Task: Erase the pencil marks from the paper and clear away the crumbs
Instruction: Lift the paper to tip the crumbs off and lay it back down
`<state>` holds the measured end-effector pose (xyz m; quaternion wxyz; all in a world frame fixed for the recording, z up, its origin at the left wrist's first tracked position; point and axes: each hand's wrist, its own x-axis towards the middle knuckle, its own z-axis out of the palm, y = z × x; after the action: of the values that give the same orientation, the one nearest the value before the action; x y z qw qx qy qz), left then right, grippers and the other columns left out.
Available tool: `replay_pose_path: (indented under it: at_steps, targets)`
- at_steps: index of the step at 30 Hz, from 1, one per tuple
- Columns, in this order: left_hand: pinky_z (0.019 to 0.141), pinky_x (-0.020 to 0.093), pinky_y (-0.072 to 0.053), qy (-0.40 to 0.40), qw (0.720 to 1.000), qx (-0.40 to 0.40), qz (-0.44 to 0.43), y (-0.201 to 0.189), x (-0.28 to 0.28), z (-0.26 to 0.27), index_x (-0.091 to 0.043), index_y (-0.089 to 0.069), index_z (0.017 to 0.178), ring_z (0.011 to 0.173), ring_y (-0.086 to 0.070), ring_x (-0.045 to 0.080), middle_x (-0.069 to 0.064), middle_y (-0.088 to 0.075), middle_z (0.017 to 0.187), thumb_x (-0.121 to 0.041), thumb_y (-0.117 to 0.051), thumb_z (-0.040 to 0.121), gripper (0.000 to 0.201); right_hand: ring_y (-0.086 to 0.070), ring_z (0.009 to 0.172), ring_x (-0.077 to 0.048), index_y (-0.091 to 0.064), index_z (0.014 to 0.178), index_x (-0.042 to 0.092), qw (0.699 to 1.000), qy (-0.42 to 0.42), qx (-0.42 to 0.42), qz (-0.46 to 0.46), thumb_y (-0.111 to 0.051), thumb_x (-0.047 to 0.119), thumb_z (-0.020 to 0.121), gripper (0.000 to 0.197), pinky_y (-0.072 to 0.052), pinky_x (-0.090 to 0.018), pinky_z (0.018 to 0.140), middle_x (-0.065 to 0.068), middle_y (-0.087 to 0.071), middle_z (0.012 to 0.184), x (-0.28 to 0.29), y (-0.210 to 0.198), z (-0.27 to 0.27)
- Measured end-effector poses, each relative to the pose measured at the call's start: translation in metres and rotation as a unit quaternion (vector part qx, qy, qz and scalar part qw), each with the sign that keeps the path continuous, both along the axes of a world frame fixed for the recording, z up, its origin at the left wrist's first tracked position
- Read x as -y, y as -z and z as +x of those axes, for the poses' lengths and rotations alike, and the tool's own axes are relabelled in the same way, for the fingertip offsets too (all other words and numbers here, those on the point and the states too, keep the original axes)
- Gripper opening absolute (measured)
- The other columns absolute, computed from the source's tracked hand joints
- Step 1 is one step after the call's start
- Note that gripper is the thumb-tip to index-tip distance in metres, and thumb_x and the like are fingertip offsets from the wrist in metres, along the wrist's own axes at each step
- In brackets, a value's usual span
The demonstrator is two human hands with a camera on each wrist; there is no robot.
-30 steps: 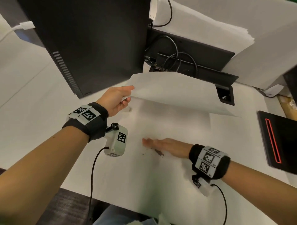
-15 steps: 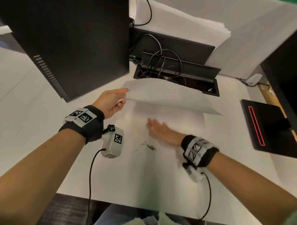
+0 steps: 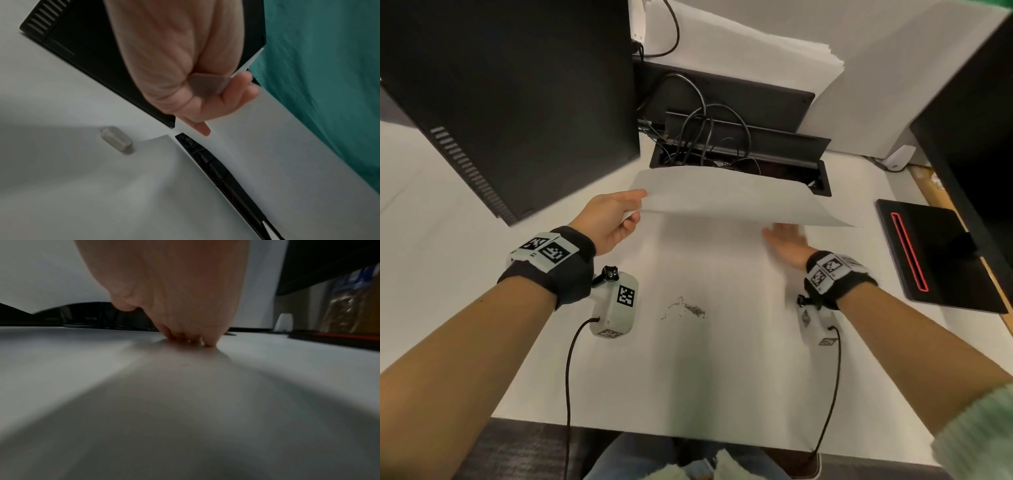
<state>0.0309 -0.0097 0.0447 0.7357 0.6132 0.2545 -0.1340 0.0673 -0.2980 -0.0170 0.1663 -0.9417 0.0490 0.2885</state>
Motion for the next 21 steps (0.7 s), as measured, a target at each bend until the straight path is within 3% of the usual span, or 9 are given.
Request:
replay_pose_path:
  at_steps: [5, 9, 11, 14, 17, 21]
  targets:
    - [0.04, 0.007, -0.038, 0.009, 1.0, -0.003, 0.001, 0.004, 0.002, -0.001, -0.012, -0.057, 0.126, 0.053, -0.042, 0.004, -0.006, -0.052, 0.096, -0.003, -0.045, 0.096, 0.034, 0.015, 0.144, -0.024, 0.007, 0.148, 0.009, 0.978, -0.19, -0.043, 0.081, -0.012, 0.034, 0.102, 0.056, 0.009, -0.043, 0.115, -0.009, 0.016, 0.156, -0.071, -0.007, -0.041]
    - [0.04, 0.007, -0.039, 0.014, 1.0, -0.001, -0.003, 0.008, 0.002, -0.001, -0.011, -0.057, 0.128, 0.056, -0.041, 0.005, -0.005, -0.052, 0.099, -0.002, -0.044, 0.097, 0.035, 0.014, 0.144, -0.015, 0.007, 0.149, 0.014, 0.952, -0.242, -0.12, 0.144, -0.007, 0.037, 0.102, 0.054, 0.012, -0.029, 0.112, 0.0, 0.015, 0.156, -0.091, 0.003, -0.087]
    - [0.04, 0.007, -0.039, 0.016, 1.0, 0.002, -0.007, 0.008, 0.002, -0.001, -0.011, -0.056, 0.128, 0.057, -0.042, 0.005, -0.005, -0.052, 0.098, -0.002, -0.043, 0.097, 0.035, 0.002, 0.145, -0.009, -0.006, 0.15, 0.022, 0.947, -0.177, -0.147, 0.226, -0.007, 0.042, 0.1, 0.054, 0.005, -0.02, 0.109, 0.007, 0.001, 0.157, -0.087, -0.004, -0.102]
    - [0.04, 0.007, -0.039, 0.024, 1.0, 0.004, -0.011, 0.011, 0.004, -0.002, -0.011, -0.056, 0.128, 0.057, -0.042, 0.004, -0.005, -0.052, 0.097, -0.002, -0.044, 0.097, 0.035, -0.016, 0.143, -0.012, -0.021, 0.148, 0.025, 0.955, 0.003, -0.076, 0.285, -0.014, 0.049, 0.098, 0.057, -0.008, -0.02, 0.105, 0.007, -0.016, 0.155, -0.068, -0.026, -0.105]
    - [0.041, 0.006, -0.039, 0.042, 0.999, 0.004, -0.006, 0.012, 0.007, -0.008, -0.01, -0.055, 0.129, 0.053, -0.043, 0.003, -0.004, -0.052, 0.096, -0.002, -0.044, 0.096, 0.036, -0.011, 0.145, -0.014, -0.014, 0.15, 0.021, 0.961, 0.108, 0.005, 0.255, -0.014, 0.053, 0.096, 0.063, -0.006, -0.03, 0.114, 0.0, -0.01, 0.158, -0.032, -0.034, -0.093]
    - [0.041, 0.007, -0.039, 0.063, 0.998, 0.004, 0.005, 0.016, 0.007, -0.013, -0.011, -0.056, 0.128, 0.049, -0.044, 0.003, -0.004, -0.052, 0.094, -0.003, -0.045, 0.096, 0.035, 0.007, 0.146, -0.019, 0.005, 0.149, 0.015, 0.971, 0.157, -0.007, 0.178, -0.011, 0.048, 0.099, 0.063, 0.001, -0.038, 0.117, -0.006, 0.009, 0.158, -0.001, -0.036, -0.095]
